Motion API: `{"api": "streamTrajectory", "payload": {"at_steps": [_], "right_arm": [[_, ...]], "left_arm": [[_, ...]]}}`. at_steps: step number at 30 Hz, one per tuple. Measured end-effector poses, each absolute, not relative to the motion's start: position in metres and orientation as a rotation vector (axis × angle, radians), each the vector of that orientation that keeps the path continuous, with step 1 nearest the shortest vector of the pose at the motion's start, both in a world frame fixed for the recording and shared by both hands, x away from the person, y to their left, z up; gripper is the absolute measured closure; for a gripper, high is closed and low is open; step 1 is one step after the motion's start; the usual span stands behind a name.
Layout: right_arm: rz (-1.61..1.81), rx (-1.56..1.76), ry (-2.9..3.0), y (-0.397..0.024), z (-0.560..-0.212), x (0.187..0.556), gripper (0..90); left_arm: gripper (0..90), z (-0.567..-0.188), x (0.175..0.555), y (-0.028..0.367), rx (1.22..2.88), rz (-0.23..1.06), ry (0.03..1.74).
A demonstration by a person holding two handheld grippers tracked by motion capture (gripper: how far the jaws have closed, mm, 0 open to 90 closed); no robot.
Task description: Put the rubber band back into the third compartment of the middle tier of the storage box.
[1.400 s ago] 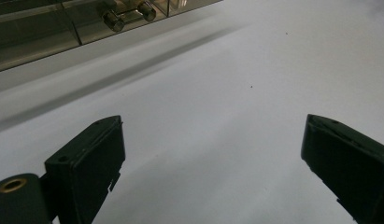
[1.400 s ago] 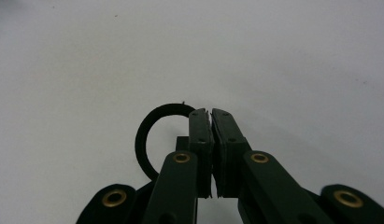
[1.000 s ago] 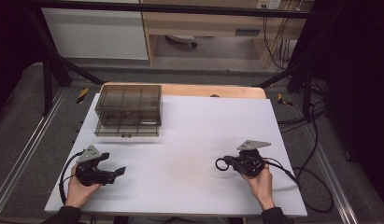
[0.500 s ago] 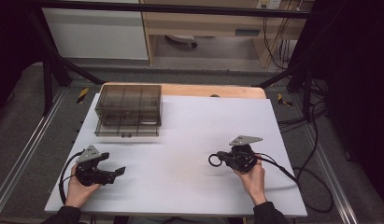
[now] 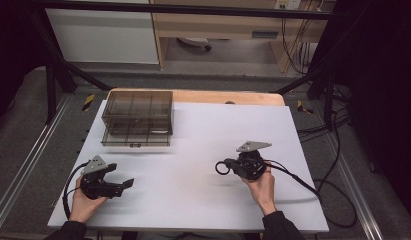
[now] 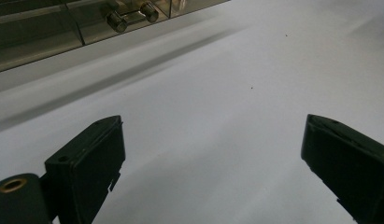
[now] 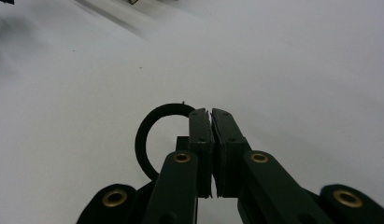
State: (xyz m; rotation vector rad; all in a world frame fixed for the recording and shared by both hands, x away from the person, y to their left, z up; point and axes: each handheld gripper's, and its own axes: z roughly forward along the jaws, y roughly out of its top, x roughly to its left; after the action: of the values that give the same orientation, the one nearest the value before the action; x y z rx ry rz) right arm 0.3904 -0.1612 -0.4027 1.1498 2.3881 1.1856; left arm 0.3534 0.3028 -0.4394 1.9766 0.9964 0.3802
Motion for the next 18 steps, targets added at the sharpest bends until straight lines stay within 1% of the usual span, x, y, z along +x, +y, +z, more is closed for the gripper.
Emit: {"api": "streamTrajectory", "payload": {"at_steps": [18], "right_arm": [[1.211, 1.129, 2.386, -0.132, -0.395, 0.402, 88.0]], "left_arm": [[6.2, -0.439, 0.353, 0.303, 1.974, 0.38, 0.995]]}}
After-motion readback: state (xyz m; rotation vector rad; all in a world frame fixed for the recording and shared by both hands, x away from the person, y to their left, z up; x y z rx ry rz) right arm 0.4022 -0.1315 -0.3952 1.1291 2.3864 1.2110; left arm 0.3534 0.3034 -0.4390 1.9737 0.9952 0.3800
